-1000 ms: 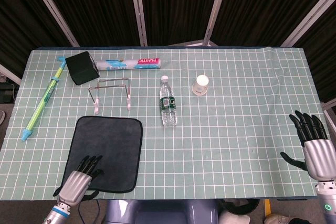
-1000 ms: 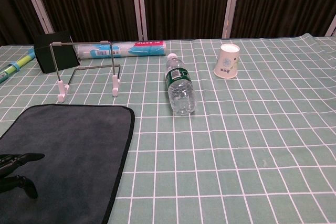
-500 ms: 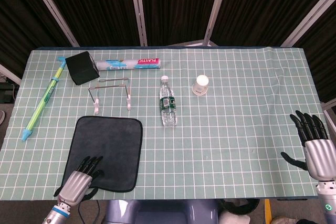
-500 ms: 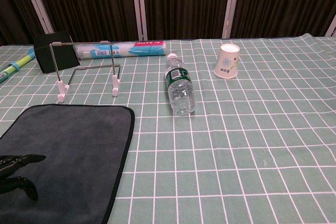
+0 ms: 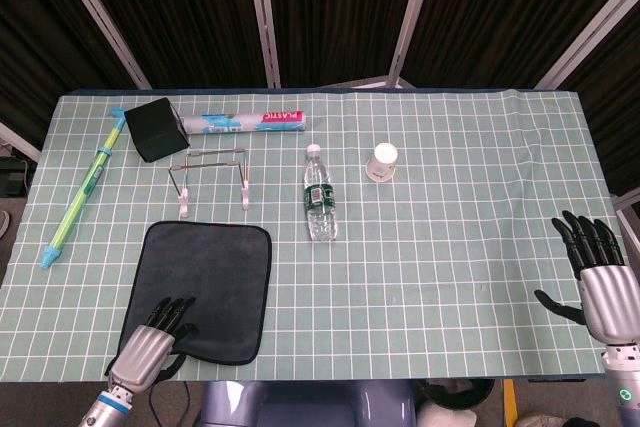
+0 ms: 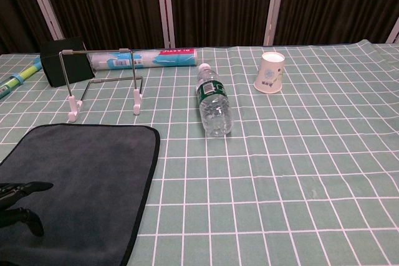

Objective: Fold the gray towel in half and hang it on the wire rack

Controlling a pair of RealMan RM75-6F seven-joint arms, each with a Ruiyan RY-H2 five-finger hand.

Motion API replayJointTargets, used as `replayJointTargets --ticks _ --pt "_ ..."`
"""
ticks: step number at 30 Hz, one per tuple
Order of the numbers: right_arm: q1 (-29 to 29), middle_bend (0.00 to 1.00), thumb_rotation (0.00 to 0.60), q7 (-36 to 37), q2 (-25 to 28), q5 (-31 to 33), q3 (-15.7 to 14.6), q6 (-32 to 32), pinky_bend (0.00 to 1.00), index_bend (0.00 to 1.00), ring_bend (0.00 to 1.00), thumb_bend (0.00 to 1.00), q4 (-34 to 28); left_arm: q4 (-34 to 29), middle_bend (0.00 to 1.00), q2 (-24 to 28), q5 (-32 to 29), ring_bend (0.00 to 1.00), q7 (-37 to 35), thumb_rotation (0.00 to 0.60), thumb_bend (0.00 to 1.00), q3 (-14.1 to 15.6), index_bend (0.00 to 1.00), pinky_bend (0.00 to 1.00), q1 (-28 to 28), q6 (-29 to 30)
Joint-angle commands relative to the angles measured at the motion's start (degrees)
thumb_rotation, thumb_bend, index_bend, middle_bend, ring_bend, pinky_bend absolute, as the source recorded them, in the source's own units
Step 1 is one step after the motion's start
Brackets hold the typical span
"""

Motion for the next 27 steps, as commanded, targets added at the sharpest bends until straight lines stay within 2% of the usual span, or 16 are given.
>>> replayJointTargets --ticks 1,6,11,16,18,27 --pt "-0.02 0.00 0.600 0.03 0.04 0.03 0.00 0.01 0.00 0.00 0.00 0.00 0.00 -0.37 0.00 0.17 -0.14 0.00 0.64 0.600 0.45 0.17 0.35 0.00 0.16 -0.09" --pt "-0.02 0.00 0.600 0.08 0.09 0.08 0.00 -0.07 0.00 0.00 0.00 0.00 -0.05 -0.77 0.00 0.28 -0.59 0.00 1.73 0.600 0.55 0.17 0.38 0.00 0.35 -0.33" --pt "0.02 0.00 0.600 0.11 0.11 0.07 -0.05 -0.20 0.00 0.00 0.00 0.00 -0.09 -0.97 0.00 0.25 -0.86 0.00 2.17 0.600 0.55 0.27 0.40 0.00 0.46 -0.62" --pt "0.02 0.00 0.600 0.27 0.18 0.09 -0.06 -0.23 0.00 0.00 0.00 0.00 -0.14 -1.25 0.00 0.30 -1.09 0.00 2.13 0.600 0.55 0.03 0.57 0.00 0.39 -0.69" --pt "0.01 0.00 0.600 0.27 0.18 0.10 -0.05 -0.23 0.00 0.00 0.00 0.00 -0.13 -1.33 0.00 0.28 -1.21 0.00 2.21 0.600 0.56 -0.16 0.60 0.00 0.33 -0.72" --pt "0.04 0.00 0.600 -0.31 0.00 0.08 -0.06 -0.26 0.00 0.00 0.00 0.00 -0.09 -5.31 0.00 1.22 -3.25 0.00 4.95 0.600 0.56 -3.34 0.64 0.00 -1.96 -2.79"
